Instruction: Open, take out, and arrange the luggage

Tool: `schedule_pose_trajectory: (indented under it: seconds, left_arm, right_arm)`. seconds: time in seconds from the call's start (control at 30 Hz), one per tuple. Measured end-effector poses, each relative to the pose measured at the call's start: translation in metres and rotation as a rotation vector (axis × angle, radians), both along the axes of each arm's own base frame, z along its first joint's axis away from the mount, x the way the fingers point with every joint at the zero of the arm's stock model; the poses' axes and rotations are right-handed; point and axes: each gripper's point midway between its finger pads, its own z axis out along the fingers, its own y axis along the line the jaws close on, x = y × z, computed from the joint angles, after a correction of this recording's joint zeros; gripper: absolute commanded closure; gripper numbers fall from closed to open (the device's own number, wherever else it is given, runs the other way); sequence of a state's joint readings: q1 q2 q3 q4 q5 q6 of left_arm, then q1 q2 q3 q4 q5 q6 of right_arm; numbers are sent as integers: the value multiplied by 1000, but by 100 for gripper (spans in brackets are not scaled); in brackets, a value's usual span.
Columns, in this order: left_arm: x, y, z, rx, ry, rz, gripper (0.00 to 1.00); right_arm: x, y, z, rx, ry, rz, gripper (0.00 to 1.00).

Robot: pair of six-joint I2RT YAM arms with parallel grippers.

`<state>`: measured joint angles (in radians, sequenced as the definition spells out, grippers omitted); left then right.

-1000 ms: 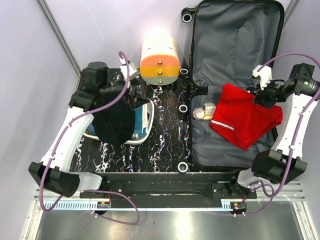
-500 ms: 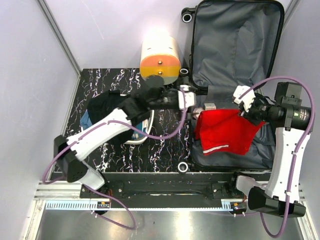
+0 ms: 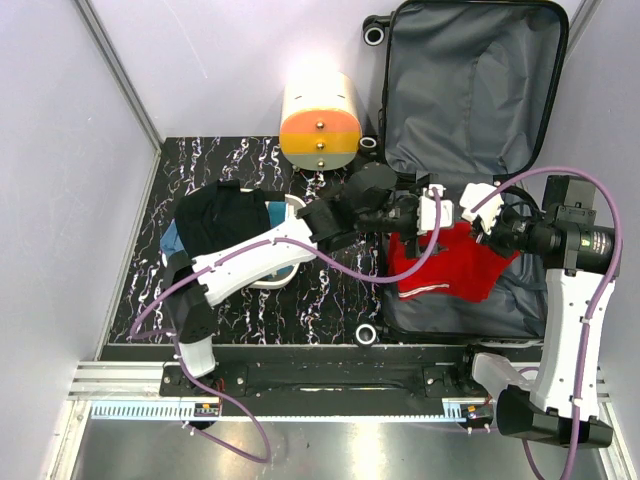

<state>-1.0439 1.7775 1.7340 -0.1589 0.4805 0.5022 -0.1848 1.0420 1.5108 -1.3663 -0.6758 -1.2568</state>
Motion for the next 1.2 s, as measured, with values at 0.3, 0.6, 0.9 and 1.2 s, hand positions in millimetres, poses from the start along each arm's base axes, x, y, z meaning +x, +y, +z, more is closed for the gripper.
schedule_pose_trajectory:
  seconds: [0.3, 0.6, 0.9, 1.2]
  left_arm:
    - [18, -15, -45, 90, 48, 40, 55]
    - [13, -13, -60, 111, 119, 53, 100]
    - [45, 22, -52, 71, 507, 236, 100]
    - [57, 113, 4, -99, 848, 447, 100]
  right_arm:
    - [-8, 6, 2, 10, -48, 18, 100]
    - [-1, 9, 7, 69, -130, -30, 3]
    - [61, -23, 79, 263, -307, -385, 0]
    - [83, -39, 113, 407, -401, -549, 0]
